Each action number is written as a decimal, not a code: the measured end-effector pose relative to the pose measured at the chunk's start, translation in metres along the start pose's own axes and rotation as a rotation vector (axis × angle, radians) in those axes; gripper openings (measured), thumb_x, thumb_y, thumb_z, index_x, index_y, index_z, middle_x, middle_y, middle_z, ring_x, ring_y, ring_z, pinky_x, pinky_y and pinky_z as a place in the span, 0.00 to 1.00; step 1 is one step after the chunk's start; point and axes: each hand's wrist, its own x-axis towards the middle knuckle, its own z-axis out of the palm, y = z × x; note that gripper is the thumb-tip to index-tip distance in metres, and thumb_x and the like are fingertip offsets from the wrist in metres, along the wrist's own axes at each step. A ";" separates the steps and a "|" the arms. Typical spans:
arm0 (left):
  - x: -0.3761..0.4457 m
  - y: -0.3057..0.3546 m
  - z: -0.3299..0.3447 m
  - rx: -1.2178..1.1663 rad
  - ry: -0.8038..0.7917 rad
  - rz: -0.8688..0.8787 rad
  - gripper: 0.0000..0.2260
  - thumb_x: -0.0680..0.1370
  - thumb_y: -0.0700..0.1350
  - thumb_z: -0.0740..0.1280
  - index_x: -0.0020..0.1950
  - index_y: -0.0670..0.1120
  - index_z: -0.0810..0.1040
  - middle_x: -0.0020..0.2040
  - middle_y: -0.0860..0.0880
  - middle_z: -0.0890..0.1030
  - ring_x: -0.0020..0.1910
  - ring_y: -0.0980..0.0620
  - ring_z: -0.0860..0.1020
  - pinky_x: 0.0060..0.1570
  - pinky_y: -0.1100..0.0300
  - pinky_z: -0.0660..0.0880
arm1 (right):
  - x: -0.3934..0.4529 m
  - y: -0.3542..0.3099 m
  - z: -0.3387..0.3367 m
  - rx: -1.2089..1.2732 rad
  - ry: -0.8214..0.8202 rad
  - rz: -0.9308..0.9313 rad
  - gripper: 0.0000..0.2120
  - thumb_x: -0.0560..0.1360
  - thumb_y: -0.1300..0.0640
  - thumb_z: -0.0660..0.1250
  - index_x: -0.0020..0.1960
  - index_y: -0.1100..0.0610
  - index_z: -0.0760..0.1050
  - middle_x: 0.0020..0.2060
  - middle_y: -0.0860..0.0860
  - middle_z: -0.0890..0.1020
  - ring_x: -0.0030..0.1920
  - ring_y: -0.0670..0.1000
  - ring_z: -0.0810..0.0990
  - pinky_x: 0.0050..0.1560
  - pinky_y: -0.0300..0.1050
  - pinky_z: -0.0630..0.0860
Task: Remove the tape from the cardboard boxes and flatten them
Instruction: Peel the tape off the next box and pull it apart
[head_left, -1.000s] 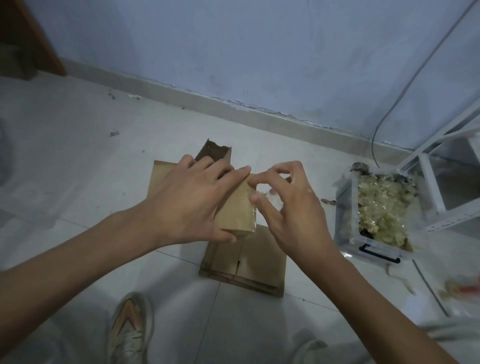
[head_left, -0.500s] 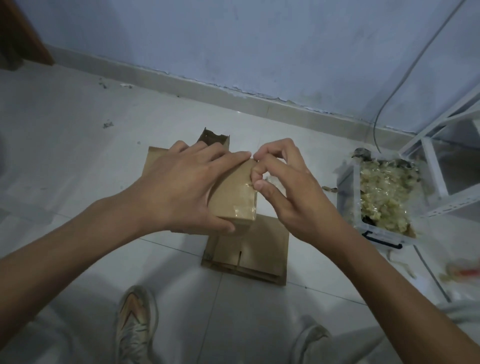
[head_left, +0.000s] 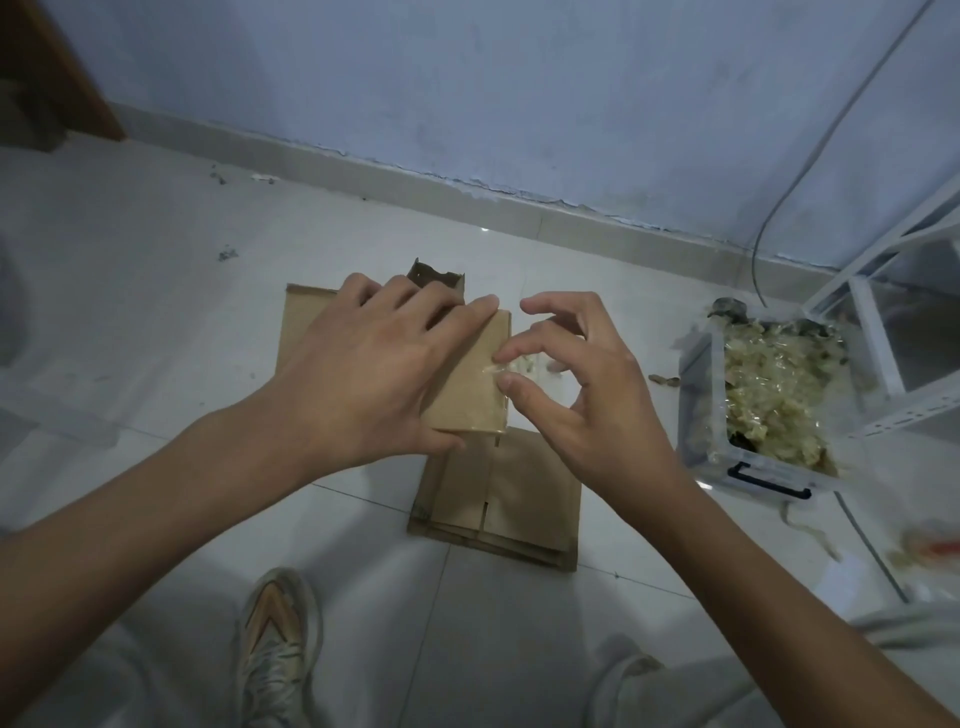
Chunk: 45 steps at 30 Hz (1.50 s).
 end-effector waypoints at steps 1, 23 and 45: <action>0.000 0.001 0.000 0.017 0.010 0.011 0.52 0.64 0.76 0.68 0.81 0.51 0.60 0.68 0.48 0.76 0.61 0.43 0.77 0.58 0.43 0.72 | 0.000 0.000 0.000 -0.005 0.000 0.002 0.02 0.79 0.52 0.73 0.51 0.45 0.83 0.67 0.42 0.72 0.67 0.39 0.71 0.60 0.36 0.73; 0.002 -0.018 -0.009 -0.160 -0.016 -0.012 0.52 0.63 0.78 0.65 0.82 0.57 0.58 0.70 0.53 0.73 0.63 0.48 0.74 0.62 0.46 0.69 | 0.011 -0.003 -0.015 0.204 -0.152 -0.036 0.14 0.82 0.54 0.71 0.66 0.47 0.80 0.70 0.46 0.74 0.73 0.46 0.71 0.67 0.48 0.76; 0.001 -0.022 -0.014 -0.190 -0.028 -0.027 0.53 0.63 0.77 0.69 0.82 0.57 0.57 0.71 0.52 0.72 0.64 0.48 0.73 0.64 0.46 0.67 | 0.011 0.002 -0.026 0.469 -0.302 0.145 0.05 0.85 0.62 0.63 0.56 0.56 0.77 0.66 0.46 0.79 0.68 0.46 0.77 0.68 0.52 0.76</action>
